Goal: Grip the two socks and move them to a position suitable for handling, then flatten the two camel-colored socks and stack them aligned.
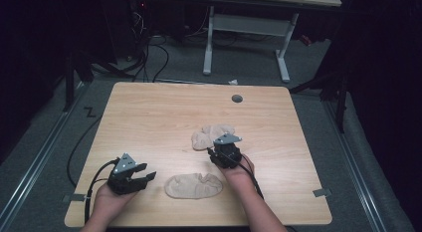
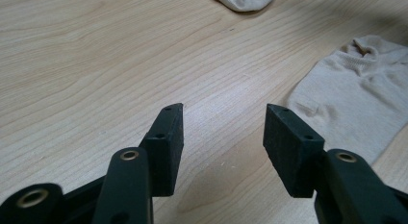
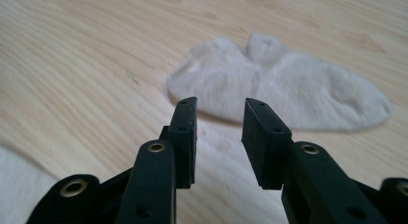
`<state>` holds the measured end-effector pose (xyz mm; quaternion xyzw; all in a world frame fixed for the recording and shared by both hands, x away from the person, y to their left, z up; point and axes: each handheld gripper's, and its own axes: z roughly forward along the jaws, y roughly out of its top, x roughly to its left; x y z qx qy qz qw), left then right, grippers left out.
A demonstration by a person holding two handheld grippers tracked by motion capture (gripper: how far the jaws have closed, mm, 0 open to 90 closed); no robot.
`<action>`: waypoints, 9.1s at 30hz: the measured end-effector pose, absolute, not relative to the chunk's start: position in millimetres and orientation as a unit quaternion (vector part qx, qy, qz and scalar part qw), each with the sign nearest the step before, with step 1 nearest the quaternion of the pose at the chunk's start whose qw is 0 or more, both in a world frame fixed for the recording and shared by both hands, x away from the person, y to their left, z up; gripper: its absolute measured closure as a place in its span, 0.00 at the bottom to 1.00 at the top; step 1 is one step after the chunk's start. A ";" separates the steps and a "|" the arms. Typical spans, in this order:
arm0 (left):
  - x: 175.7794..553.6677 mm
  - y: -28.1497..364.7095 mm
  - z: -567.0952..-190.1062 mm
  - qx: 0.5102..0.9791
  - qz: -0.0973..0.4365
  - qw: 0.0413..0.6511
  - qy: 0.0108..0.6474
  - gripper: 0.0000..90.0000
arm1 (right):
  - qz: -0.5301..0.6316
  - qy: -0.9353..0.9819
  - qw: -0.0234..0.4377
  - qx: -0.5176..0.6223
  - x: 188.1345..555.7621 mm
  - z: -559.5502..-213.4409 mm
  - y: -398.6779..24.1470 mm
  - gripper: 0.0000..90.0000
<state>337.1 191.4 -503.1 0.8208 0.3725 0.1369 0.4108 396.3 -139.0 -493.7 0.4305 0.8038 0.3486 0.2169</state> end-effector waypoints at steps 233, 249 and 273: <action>375.7 114.1 -521.8 0.806 0.162 0.423 0.381 0.96 | 0.377 0.792 0.212 0.431 377.8 -515.0 -174.6 0.96; 367.1 118.8 -499.1 0.799 0.173 0.448 0.361 0.96 | 0.408 0.784 0.239 0.403 360.2 -492.7 -173.1 0.96; 345.6 123.1 -485.3 0.802 0.170 0.458 0.343 0.96 | 0.421 0.780 0.260 0.383 329.2 -478.9 -177.5 0.96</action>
